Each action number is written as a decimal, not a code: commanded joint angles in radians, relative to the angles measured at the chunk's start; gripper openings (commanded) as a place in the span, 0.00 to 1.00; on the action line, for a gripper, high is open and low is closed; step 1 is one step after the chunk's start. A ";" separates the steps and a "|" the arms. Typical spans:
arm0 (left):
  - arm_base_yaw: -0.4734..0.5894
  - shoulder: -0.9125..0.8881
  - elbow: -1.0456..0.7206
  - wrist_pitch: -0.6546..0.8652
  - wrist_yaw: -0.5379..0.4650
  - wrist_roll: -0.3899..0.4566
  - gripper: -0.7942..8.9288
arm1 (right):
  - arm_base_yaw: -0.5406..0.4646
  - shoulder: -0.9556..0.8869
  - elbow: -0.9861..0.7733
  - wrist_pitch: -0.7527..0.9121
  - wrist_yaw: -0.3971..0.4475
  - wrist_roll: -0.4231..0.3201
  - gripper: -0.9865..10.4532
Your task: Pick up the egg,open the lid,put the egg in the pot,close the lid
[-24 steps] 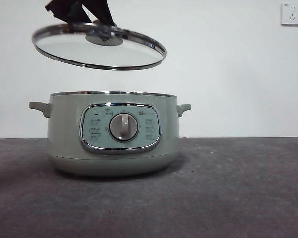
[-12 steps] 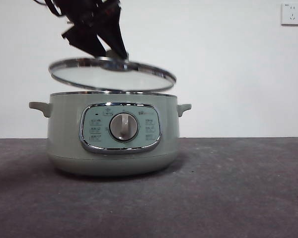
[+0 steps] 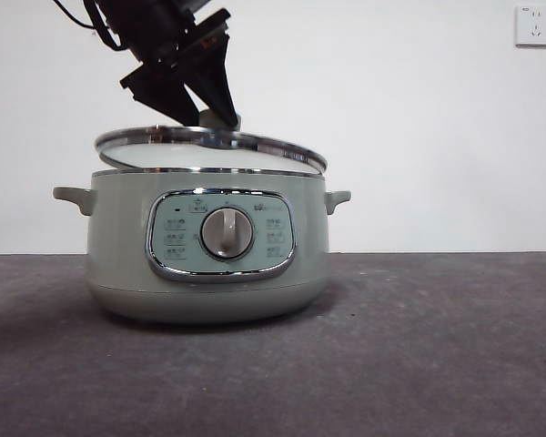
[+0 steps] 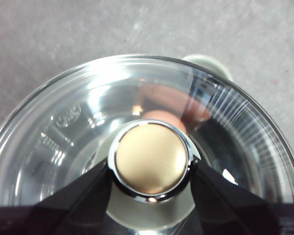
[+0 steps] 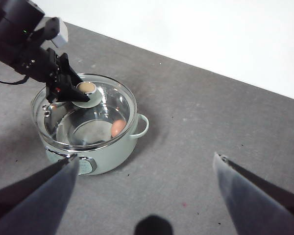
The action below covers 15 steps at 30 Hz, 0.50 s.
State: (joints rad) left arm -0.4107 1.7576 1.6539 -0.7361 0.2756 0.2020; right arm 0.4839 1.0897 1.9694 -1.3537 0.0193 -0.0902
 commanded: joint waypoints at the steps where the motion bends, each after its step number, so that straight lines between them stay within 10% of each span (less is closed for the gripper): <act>1: -0.003 0.002 0.008 0.021 0.011 0.004 0.08 | 0.001 -0.002 -0.006 -0.024 0.001 0.002 0.50; 15: -0.003 0.012 0.008 -0.019 -0.015 0.012 0.08 | 0.001 -0.002 -0.006 -0.025 0.010 -0.008 0.50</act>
State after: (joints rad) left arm -0.4110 1.7679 1.6539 -0.7677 0.2493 0.2111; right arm 0.4839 1.0897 1.9690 -1.3537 0.0265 -0.0940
